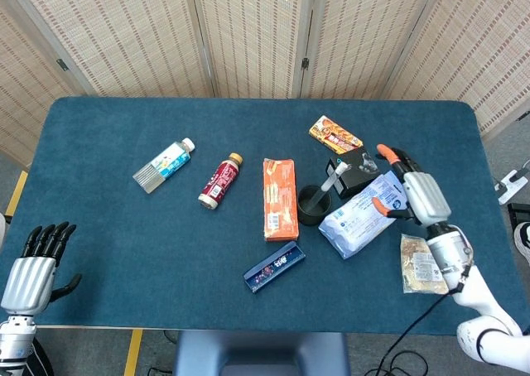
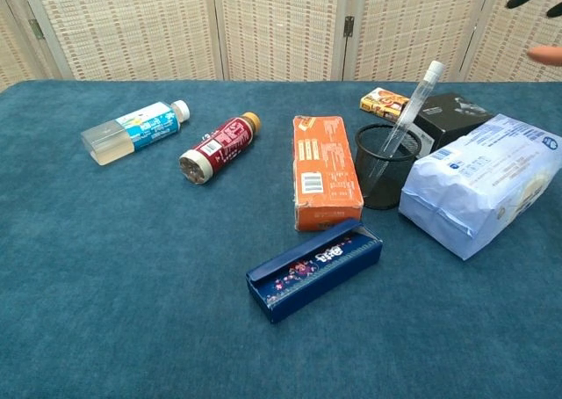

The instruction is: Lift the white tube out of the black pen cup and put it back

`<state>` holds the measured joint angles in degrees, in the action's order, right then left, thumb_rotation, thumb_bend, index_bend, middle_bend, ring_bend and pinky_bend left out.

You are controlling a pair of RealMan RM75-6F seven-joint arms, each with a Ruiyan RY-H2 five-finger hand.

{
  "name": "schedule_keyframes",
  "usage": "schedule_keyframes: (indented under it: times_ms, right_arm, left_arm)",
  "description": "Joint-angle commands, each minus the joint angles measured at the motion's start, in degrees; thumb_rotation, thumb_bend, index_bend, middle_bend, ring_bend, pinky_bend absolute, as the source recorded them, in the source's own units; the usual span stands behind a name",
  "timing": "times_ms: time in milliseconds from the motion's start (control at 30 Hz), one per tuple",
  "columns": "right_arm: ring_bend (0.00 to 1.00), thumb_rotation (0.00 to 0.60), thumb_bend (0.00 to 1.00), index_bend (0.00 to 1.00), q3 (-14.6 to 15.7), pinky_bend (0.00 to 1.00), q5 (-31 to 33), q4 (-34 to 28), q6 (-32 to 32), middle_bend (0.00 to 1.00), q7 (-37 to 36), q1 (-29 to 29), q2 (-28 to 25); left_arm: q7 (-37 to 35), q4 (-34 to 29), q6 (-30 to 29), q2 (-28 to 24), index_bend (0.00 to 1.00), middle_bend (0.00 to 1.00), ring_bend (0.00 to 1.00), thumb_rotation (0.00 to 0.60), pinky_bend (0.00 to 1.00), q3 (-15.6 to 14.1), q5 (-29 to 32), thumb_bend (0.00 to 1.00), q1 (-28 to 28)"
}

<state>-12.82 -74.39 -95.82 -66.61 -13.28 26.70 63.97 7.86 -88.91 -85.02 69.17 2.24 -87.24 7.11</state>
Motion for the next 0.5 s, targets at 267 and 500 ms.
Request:
schedule_keyframes:
  times_ms: [267,500]
  right_arm:
    - [0.09,0.6,0.31,0.06,9.0,0.13,-8.2,-6.2,-18.4,0.25,10.8,-15.5,-4.1]
    - [0.09,0.6,0.31,0.06,11.4,0.13,-11.2,-5.6,-22.8,0.24,10.7,-19.5,-3.7]
  left_arm:
    - [0.4,-1.7,-1.3,-0.4,0.12,0.12,0.1,0.6,0.08,0.2,-0.6,0.29,-0.3]
    - [0.7,-2.4,-2.0,-0.7,0.12,0.12,0.1,0.6,0.08,0.5,-0.8,0.29,-0.4]
